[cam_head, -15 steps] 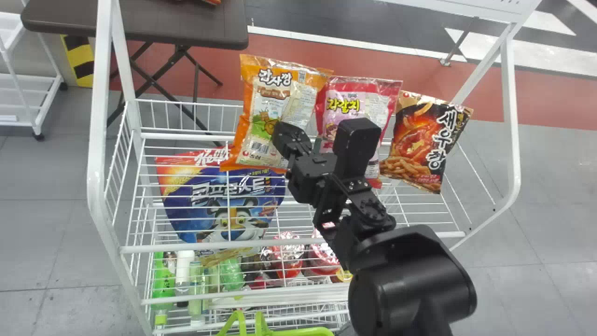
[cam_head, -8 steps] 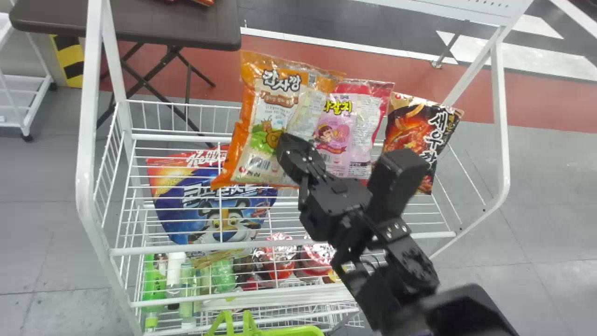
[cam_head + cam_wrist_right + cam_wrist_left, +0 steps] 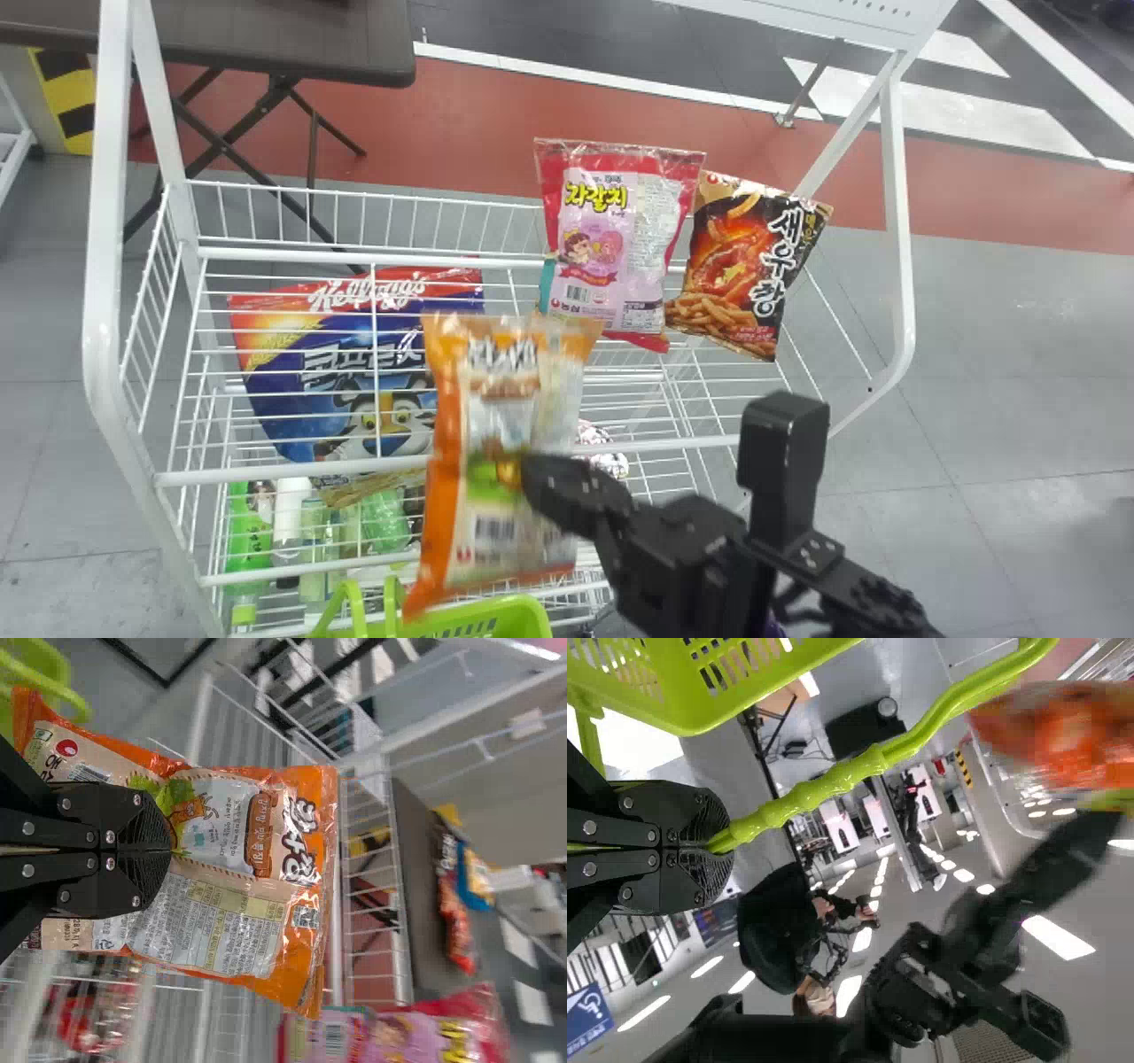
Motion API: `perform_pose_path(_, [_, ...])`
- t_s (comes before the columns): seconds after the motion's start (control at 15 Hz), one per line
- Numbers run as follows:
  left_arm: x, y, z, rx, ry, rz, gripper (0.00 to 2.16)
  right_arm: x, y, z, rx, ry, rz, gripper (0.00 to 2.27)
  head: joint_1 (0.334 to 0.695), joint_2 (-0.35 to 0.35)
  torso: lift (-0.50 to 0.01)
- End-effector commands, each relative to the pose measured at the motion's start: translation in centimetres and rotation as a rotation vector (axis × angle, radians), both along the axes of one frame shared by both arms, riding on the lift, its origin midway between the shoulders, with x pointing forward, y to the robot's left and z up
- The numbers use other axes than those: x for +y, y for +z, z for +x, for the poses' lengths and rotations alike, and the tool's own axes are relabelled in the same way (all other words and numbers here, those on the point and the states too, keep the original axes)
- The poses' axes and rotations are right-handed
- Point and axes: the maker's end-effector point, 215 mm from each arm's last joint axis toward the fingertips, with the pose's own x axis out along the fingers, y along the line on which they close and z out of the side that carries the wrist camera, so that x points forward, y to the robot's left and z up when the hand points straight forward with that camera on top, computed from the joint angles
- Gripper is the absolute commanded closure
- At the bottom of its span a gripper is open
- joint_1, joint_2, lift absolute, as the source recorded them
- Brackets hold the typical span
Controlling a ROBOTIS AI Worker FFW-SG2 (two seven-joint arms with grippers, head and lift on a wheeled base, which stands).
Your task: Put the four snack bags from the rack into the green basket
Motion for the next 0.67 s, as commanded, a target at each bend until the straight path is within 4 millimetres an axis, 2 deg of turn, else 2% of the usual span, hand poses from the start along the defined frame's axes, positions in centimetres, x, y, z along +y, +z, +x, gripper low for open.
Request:
perform_pose_path(0.0, [-0.1, 0.1, 0.0, -0.002, 0.007, -0.003, 1.91, -1.5, -1.3, -3.1, 0.092, -0.011, -0.023, 2.19, 0.695, -0.350, -0.006])
perform_pose_path(0.13, [-0.2, 0.1, 0.1, -0.002, 0.009, -0.004, 1.90, -2.3, -2.2, -4.5, 0.133, -0.008, -0.035, 2.19, 0.695, -0.350, -0.006])
perform_pose_path(0.33, [0.2, 0.1, 0.3, -0.011, 0.020, -0.003, 1.90, -2.2, -6.0, -8.0, 0.282, 0.005, -0.021, 2.19, 0.695, -0.350, -0.006])
perform_pose_path(0.47, [0.7, 0.1, 0.4, -0.012, 0.032, -0.007, 1.90, -0.3, -10.2, -10.1, 0.357, 0.053, -0.026, 2.19, 0.695, -0.350, -0.006])
perform_pose_path(0.6, [0.9, 0.1, 0.5, -0.016, 0.040, -0.009, 1.90, 1.8, -12.4, -11.2, 0.379, 0.097, -0.003, 2.19, 0.695, -0.350, -0.006])
